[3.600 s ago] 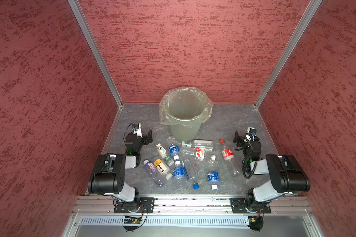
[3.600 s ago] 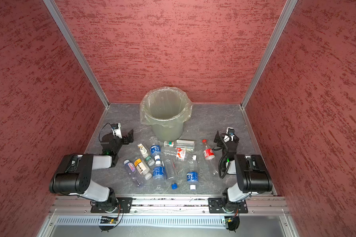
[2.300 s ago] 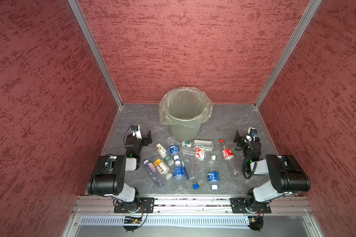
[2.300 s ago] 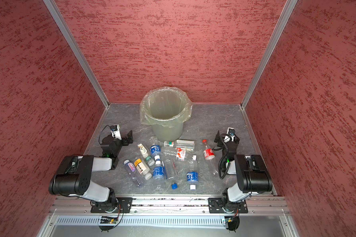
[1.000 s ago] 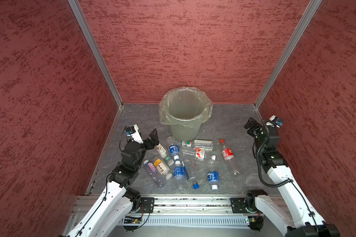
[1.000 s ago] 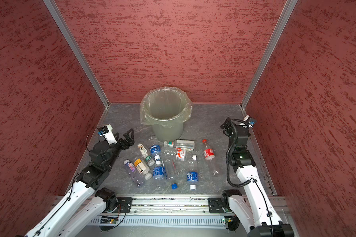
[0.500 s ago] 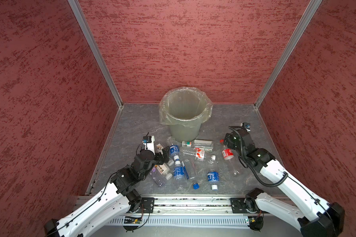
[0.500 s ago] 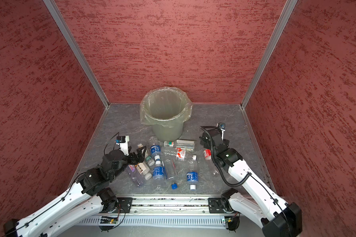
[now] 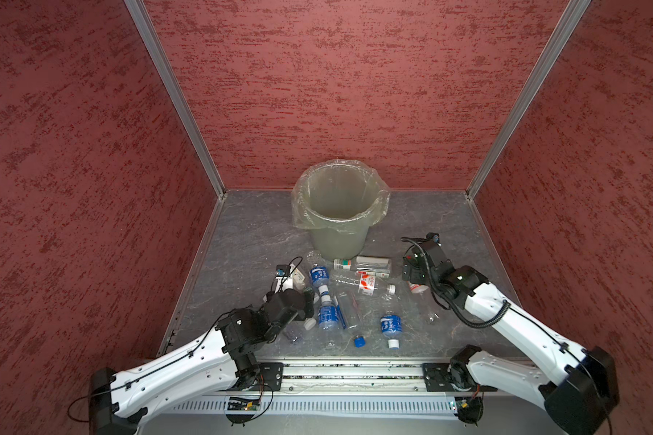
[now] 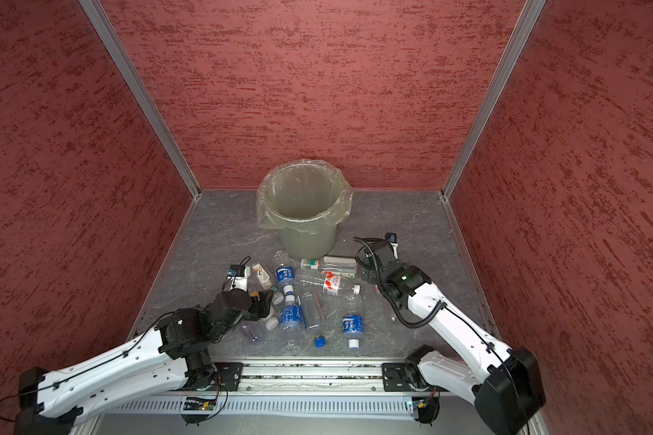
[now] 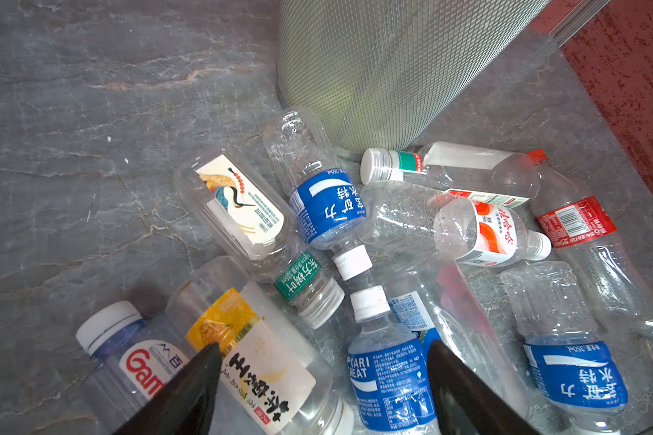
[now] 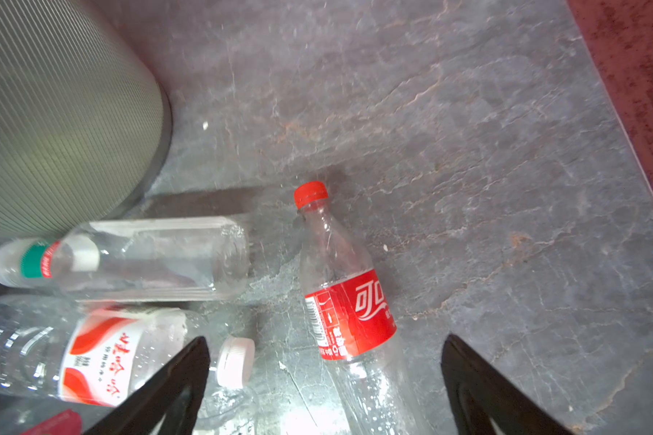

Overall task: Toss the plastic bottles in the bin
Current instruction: 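Reach the right gripper to the red-capped cola bottle while the left moves over bottles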

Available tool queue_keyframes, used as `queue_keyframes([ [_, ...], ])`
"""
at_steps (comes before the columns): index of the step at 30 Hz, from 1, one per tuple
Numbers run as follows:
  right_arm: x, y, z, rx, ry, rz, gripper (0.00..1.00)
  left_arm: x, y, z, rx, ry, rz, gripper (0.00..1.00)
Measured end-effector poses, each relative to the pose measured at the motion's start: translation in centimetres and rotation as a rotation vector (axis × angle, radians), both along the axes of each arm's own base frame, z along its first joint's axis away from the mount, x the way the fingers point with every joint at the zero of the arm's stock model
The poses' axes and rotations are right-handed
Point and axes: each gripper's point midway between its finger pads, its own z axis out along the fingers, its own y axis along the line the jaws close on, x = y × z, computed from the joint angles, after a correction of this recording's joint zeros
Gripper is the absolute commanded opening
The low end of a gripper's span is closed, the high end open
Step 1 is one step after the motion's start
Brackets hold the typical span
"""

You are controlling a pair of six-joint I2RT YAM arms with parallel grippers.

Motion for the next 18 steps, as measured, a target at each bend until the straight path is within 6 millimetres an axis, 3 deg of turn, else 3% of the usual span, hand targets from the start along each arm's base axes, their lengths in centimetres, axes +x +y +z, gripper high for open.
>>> queue_keyframes([
  [7, -0.1, 0.6, -0.6, 0.007, 0.028, 0.031, 0.87, -0.4, 0.4, -0.4, -0.012, 0.025, 0.025, 0.86],
  [18, 0.3, 1.3, -3.9, -0.072, 0.212, 0.048, 0.84, -0.7, 0.9, -0.4, -0.037, 0.015, 0.029, 0.86],
])
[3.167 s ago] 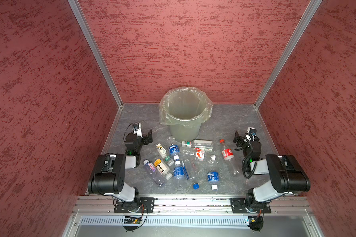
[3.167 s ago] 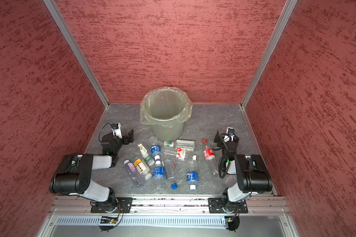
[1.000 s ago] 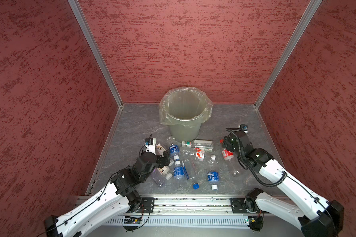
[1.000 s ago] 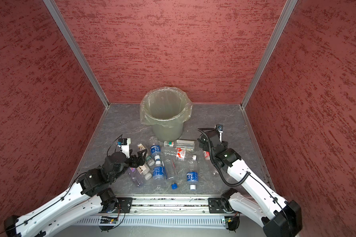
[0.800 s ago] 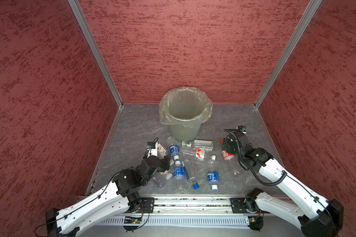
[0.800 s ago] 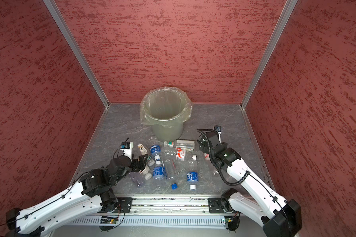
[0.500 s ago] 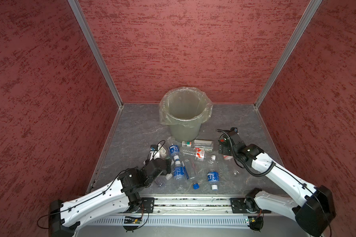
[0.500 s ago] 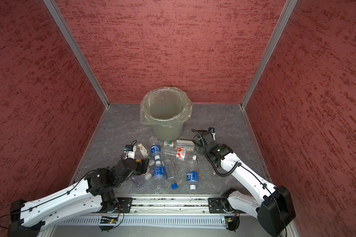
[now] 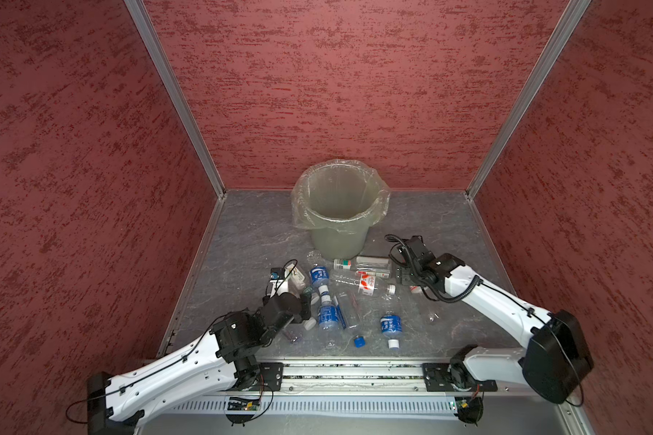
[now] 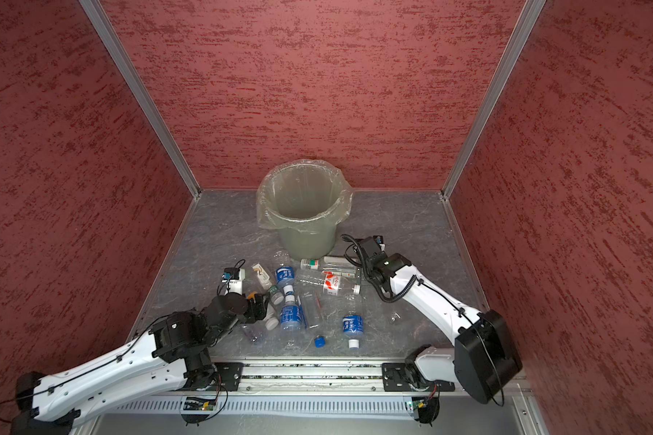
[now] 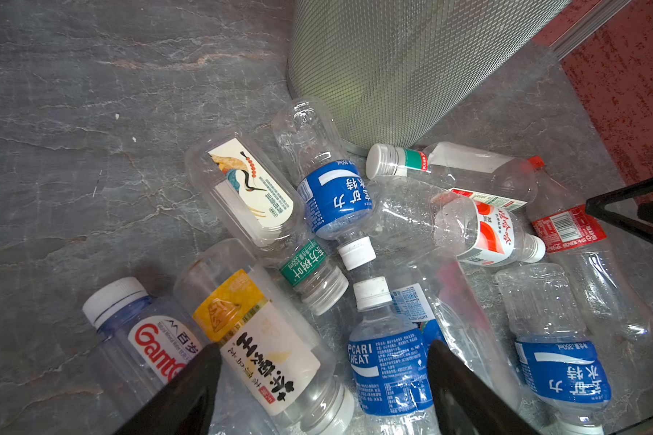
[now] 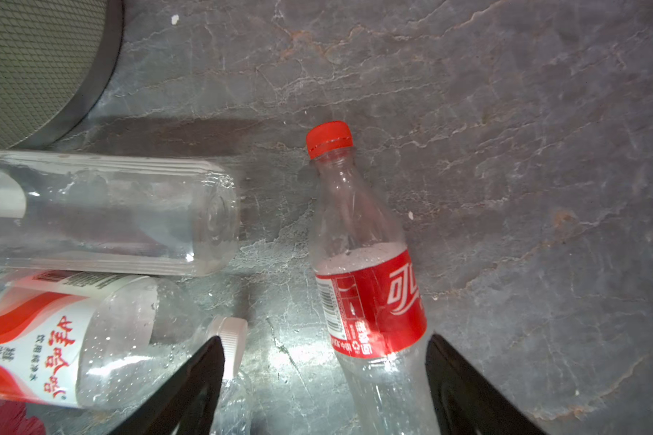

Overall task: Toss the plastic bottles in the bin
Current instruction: 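Reach the right gripper to the red-capped cola bottle while the left moves over bottles, then close the right gripper around the cola bottle body and lift it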

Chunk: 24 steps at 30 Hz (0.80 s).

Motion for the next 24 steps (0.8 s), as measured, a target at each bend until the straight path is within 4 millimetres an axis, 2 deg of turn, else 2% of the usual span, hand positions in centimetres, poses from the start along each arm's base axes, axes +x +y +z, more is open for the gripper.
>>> queue_keyframes([
  [10, 0.3, -2.9, -1.8, -0.024, 0.093, -0.083, 0.85, -0.8, 0.9, -2.4, 0.014, 0.023, -0.007, 0.88],
  [17, -0.1, -2.3, -3.6, -0.006, 0.171, -0.05, 0.83, -1.0, 1.2, -2.4, -0.036, 0.024, -0.002, 0.88],
  [20, -0.3, -2.1, -5.0, -0.016, 0.223, -0.032, 0.78, -1.0, 1.2, -2.3, -0.045, 0.029, 0.002, 0.88],
  [24, -0.7, -2.0, -6.5, -0.031, 0.278, -0.016, 0.77, -1.0, 1.3, -2.4, -0.048, 0.034, 0.01, 0.88],
])
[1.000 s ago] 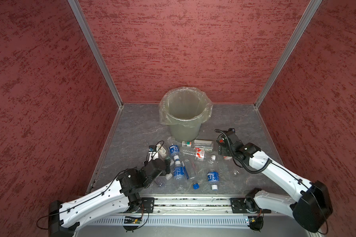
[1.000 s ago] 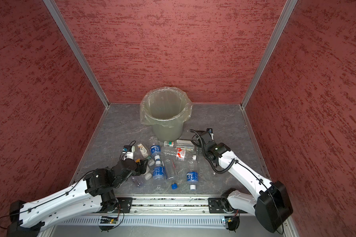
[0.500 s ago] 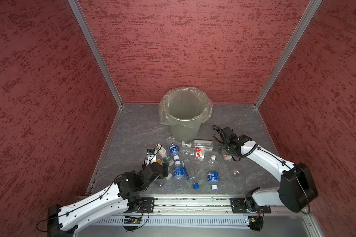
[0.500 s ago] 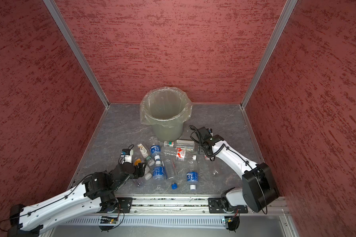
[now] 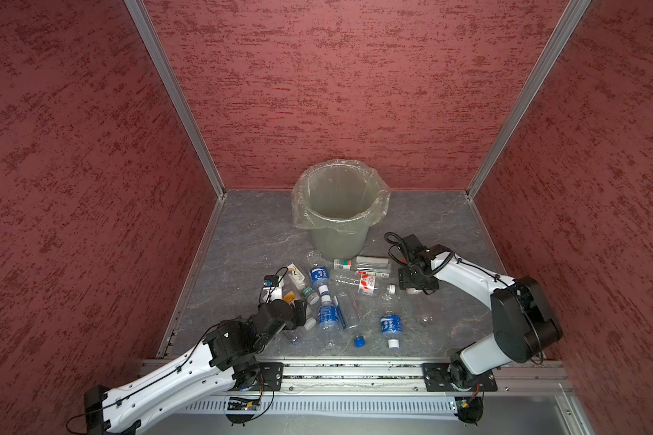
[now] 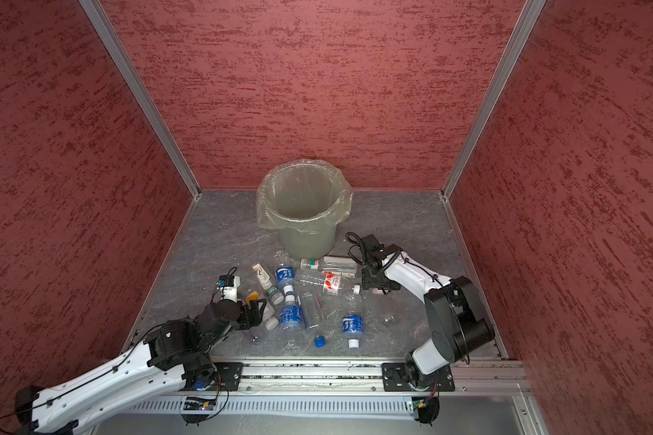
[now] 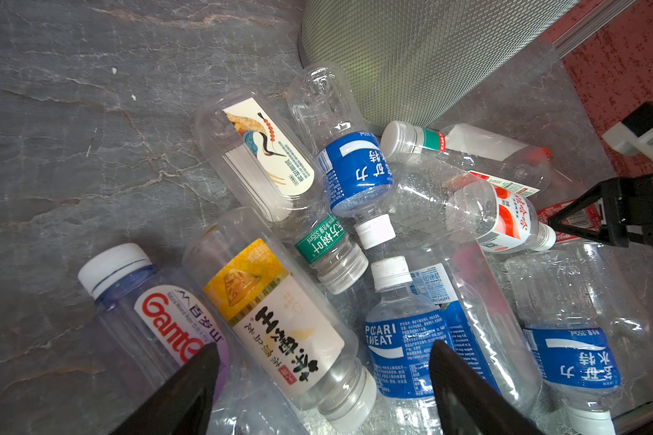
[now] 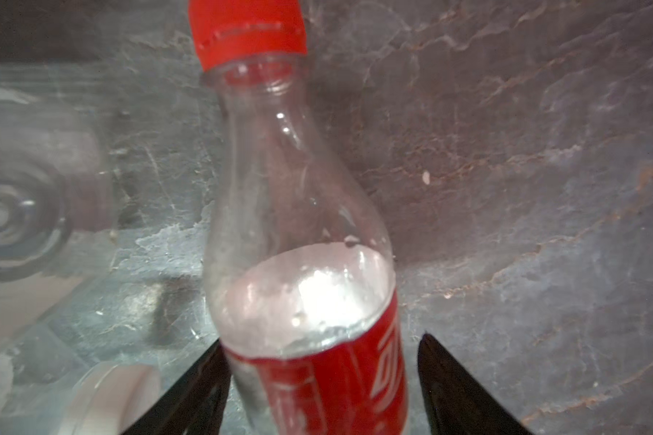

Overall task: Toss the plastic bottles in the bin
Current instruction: 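Close the right gripper around the cola bottle body and lift it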

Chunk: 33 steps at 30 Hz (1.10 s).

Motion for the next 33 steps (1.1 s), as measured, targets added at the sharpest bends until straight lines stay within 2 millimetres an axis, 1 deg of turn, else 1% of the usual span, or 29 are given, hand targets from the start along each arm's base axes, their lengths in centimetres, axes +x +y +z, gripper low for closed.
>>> queue_keyframes([
  [7, 0.1, -0.1, -0.7, -0.013, 0.026, 0.022, 0.71, 0.2, 0.3, -0.2, 0.003, 0.012, 0.017, 0.88],
  [14, 0.2, 0.1, -1.5, -0.012, 0.045, 0.03, 0.73, 0.4, 0.5, -0.7, 0.015, 0.048, 0.032, 0.88],
  [17, 0.2, 0.2, -1.8, -0.008, 0.056, 0.03, 0.71, 0.6, 0.4, -0.4, 0.01, 0.051, 0.033, 0.88],
  [20, 0.2, 0.2, -2.0, -0.007, 0.062, 0.035, 0.61, 0.8, 0.3, 0.0, 0.004, 0.047, 0.033, 0.88],
  [25, 0.4, 0.1, -1.8, -0.005, 0.058, 0.031, 0.53, 1.1, 0.2, 0.7, -0.001, 0.042, 0.036, 0.88],
  [28, 0.6, 0.0, -1.7, -0.005, 0.049, 0.027, 0.45, 1.3, 0.2, 1.1, -0.009, 0.038, 0.043, 0.88],
  [31, 0.9, -0.2, -1.2, -0.013, 0.023, 0.023, 0.42, 1.3, 0.6, 1.3, -0.003, 0.044, 0.055, 0.88],
  [33, 1.2, -0.4, -0.2, -0.019, -0.013, 0.02, 0.42, 1.2, 0.8, 1.3, 0.005, 0.047, 0.06, 0.88],
])
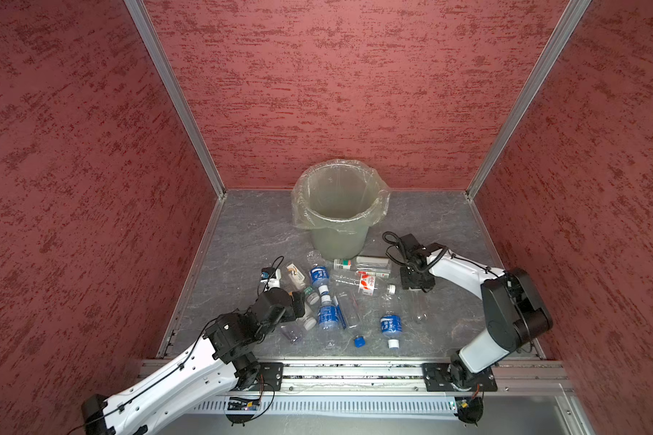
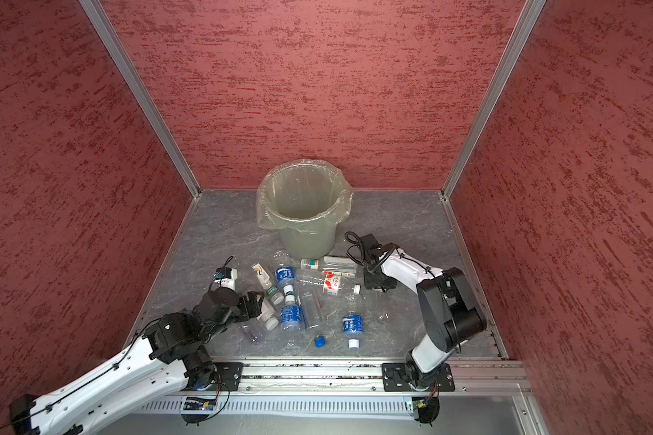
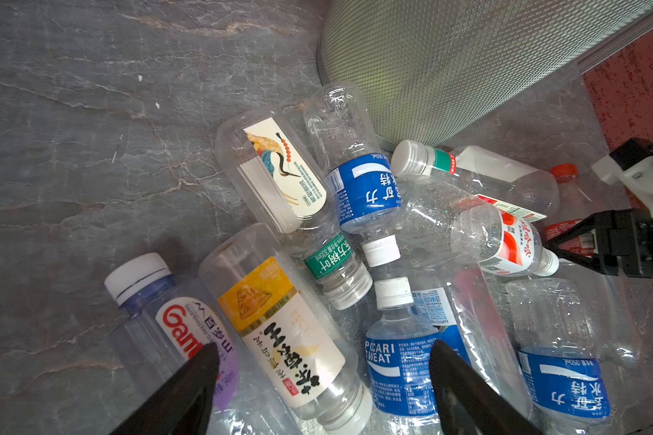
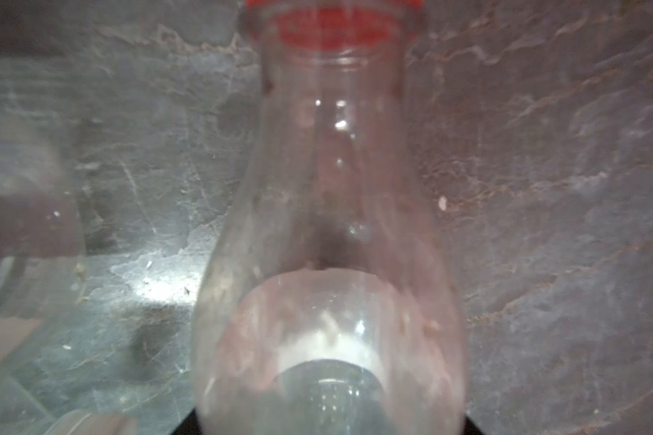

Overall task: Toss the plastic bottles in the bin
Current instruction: 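Close the right gripper around the cola bottle body and lift it, then carry the cola bottle with the right gripper over the wastebasket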

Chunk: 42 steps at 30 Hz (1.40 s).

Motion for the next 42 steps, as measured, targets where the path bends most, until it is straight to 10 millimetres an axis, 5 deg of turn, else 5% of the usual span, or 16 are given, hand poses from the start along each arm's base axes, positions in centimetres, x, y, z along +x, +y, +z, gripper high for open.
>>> queue_keyframes([
  [12, 1.3, 0.3, 9.7, 0.051, -0.35, 0.014, 0.37, -0.8, 2.4, -0.3, 0.018, 0.016, 0.067, 0.88],
  [25, -1.6, 5.8, 21.6, 0.294, -0.761, 0.205, 0.36, -1.0, 3.1, -0.5, -0.003, 0.038, 0.114, 0.88],
  [42, -6.4, 11.1, 28.0, 0.477, -1.04, 0.461, 0.34, -1.9, 4.1, -1.4, -0.062, 0.054, 0.177, 0.88],
])
